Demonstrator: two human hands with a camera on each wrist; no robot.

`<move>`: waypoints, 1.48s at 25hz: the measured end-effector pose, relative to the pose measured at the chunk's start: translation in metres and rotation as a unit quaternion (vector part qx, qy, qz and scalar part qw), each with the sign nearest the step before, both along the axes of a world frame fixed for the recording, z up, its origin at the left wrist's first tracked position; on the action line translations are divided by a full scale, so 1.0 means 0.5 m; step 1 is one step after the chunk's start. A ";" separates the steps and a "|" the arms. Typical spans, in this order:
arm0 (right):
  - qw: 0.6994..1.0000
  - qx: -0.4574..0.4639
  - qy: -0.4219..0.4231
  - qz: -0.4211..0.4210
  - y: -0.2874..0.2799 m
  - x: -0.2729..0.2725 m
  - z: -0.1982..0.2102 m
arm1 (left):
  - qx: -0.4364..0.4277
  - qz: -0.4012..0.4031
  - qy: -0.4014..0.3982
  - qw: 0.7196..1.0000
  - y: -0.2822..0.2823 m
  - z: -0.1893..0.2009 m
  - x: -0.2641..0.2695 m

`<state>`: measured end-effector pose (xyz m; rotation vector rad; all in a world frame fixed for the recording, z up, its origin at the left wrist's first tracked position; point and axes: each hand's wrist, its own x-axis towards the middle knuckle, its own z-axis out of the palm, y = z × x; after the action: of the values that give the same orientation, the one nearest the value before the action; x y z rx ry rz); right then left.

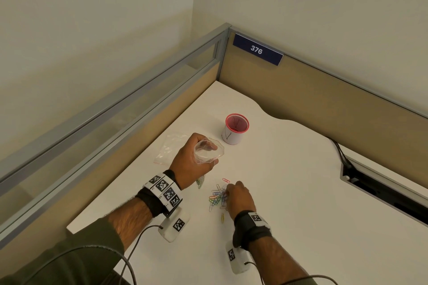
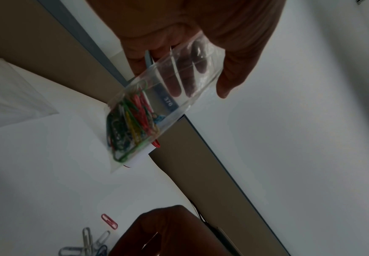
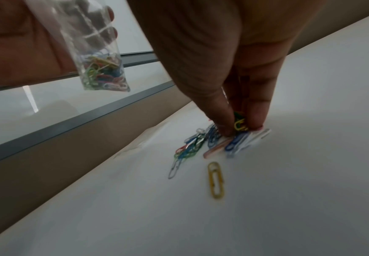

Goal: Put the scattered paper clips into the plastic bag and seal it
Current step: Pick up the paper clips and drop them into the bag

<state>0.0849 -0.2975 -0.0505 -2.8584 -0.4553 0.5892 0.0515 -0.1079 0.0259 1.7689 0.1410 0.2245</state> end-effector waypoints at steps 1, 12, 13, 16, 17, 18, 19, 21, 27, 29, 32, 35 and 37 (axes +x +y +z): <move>1.000 0.002 0.003 -0.006 -0.001 0.008 0.000 | 0.000 -0.001 0.002 1.000 0.000 0.000 0.000; 1.000 -0.023 0.004 0.022 0.008 -0.006 -0.009 | 0.003 -0.009 0.005 1.000 -0.009 0.001 0.003; 1.000 -0.020 0.001 0.023 0.008 -0.006 -0.009 | 0.004 -0.008 0.002 1.000 -0.009 0.001 0.003; 1.000 -0.006 0.003 0.008 0.000 0.001 -0.008 | 0.005 -0.008 -0.001 1.000 -0.009 0.003 0.004; 1.000 0.001 0.008 -0.005 -0.004 0.006 -0.007 | 0.001 -0.008 -0.001 1.000 -0.008 0.003 0.003; 1.000 0.011 0.012 -0.020 -0.009 0.011 -0.006 | -0.002 -0.008 -0.001 1.000 -0.006 0.003 0.003; 0.999 0.021 0.018 -0.037 -0.014 0.016 -0.007 | -0.003 -0.009 -0.001 1.000 -0.005 0.003 0.003; 0.995 0.052 0.033 -0.076 -0.027 0.024 -0.008 | -0.004 -0.010 -0.003 1.000 -0.005 0.003 0.003; 0.975 0.127 0.070 -0.170 -0.065 0.036 -0.011 | 0.005 -0.013 -0.004 1.000 -0.011 0.004 0.004; 0.968 0.151 0.071 -0.186 -0.076 0.038 -0.010 | 0.008 -0.015 -0.001 1.000 -0.014 0.003 0.005; 0.963 0.173 0.066 -0.195 -0.091 0.044 -0.007 | 0.014 -0.012 -0.001 1.000 -0.016 0.005 0.008; 0.962 0.188 0.059 -0.191 -0.100 0.043 0.013 | 0.011 -0.009 -0.009 1.000 -0.018 0.003 0.012; 0.947 0.242 0.056 -0.205 -0.099 0.042 0.049 | 0.014 -0.008 -0.003 1.000 -0.017 0.001 0.012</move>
<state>0.1061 -0.3471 -0.0258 -2.3334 0.0234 0.4751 0.0578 -0.1165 0.0264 1.7961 0.1206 0.2214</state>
